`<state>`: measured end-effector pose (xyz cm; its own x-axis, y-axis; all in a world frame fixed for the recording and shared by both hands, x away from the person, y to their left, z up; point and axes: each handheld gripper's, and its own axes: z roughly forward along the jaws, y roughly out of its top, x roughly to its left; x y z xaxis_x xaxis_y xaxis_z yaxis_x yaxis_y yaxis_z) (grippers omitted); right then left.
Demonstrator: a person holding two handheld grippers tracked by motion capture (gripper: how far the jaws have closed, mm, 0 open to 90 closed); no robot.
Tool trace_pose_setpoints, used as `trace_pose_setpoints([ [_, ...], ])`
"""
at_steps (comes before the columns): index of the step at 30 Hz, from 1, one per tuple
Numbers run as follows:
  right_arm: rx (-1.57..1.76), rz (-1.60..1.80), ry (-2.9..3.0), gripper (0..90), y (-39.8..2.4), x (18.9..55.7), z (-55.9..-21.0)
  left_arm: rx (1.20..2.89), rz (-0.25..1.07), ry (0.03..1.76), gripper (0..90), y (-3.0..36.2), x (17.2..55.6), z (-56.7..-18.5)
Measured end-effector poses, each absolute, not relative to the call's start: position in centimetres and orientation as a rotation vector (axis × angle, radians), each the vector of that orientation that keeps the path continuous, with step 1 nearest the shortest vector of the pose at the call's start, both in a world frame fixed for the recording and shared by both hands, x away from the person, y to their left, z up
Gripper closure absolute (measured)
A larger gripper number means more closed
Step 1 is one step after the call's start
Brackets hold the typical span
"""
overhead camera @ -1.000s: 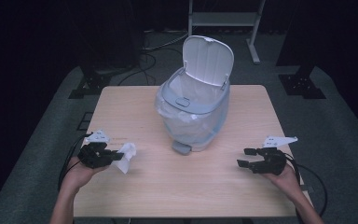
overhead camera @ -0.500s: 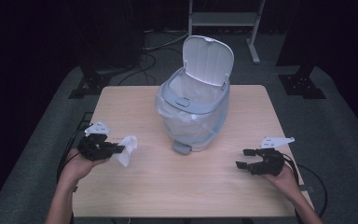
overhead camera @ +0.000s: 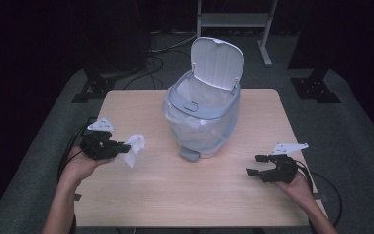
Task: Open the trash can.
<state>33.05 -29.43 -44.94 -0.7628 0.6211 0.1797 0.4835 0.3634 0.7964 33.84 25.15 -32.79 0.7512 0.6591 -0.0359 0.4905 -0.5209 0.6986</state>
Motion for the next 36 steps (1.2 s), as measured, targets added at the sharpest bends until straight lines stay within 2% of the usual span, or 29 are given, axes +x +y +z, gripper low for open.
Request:
trace_pose_setpoints([
  [36, 0.986, 1.359, 2.46, 26.1, -29.5, 33.1, -44.6, 2.254, 0.299, 0.815, 84.1, 23.5, 35.5, -27.9],
])
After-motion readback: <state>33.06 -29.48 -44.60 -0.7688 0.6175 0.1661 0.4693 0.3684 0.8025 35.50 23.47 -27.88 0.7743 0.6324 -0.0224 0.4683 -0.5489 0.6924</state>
